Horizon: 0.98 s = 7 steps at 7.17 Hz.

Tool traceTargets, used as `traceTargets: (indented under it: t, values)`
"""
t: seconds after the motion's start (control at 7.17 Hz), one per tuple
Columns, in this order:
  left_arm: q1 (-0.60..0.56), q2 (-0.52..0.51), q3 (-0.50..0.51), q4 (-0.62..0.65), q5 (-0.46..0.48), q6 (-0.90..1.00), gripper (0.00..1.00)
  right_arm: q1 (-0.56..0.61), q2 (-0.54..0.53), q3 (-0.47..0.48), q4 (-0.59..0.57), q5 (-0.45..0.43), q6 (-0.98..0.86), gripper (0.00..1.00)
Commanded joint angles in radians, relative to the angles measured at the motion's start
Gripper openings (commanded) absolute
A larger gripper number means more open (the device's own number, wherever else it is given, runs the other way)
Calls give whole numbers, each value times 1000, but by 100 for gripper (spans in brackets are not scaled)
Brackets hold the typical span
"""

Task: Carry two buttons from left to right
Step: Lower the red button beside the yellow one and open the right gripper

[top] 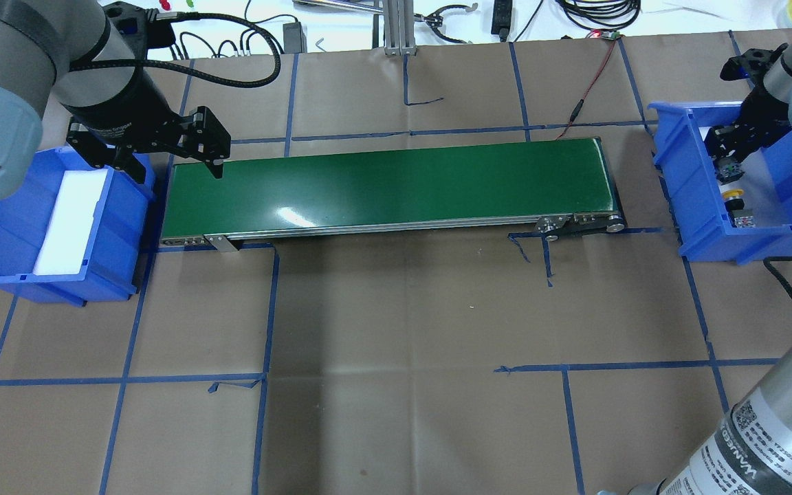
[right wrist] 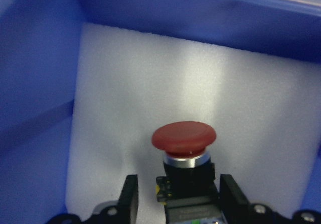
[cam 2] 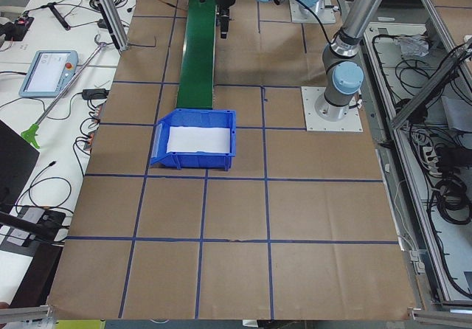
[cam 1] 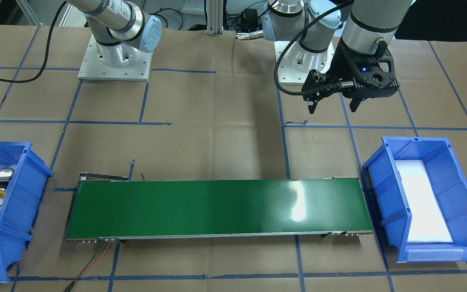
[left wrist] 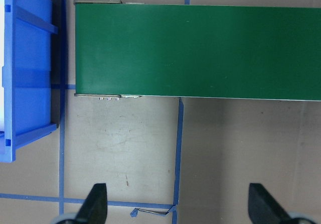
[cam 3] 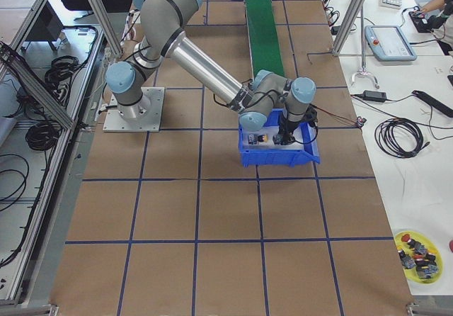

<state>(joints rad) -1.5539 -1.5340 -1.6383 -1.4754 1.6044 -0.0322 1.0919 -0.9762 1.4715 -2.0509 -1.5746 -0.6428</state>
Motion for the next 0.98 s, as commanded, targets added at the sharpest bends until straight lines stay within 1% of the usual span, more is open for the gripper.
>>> traceTargets:
  t: [0.0, 0.14, 0.28, 0.56, 0.7, 0.84]
  values:
    - [2, -2, 0, 1, -1, 0, 100, 0, -10, -10, 0, -1, -3, 100]
    - [0, 0, 0, 1, -1, 0, 100, -1, -25, -13, 9, 1, 0, 100]
    - [0, -2, 0, 1, -1, 0, 100, -1, -68, -4, 17, -1, -1, 100]
    - [0, 0, 0, 1, -1, 0, 100, 0, -177, 0, 17, 5, 2, 100]
    - [2, 0, 0, 1, -1, 0, 100, 6, -237, -3, 21, 40, 5, 100]
    - [0, 0, 0, 1, -1, 0, 100, 31, -296, -5, 44, 53, 3, 100]
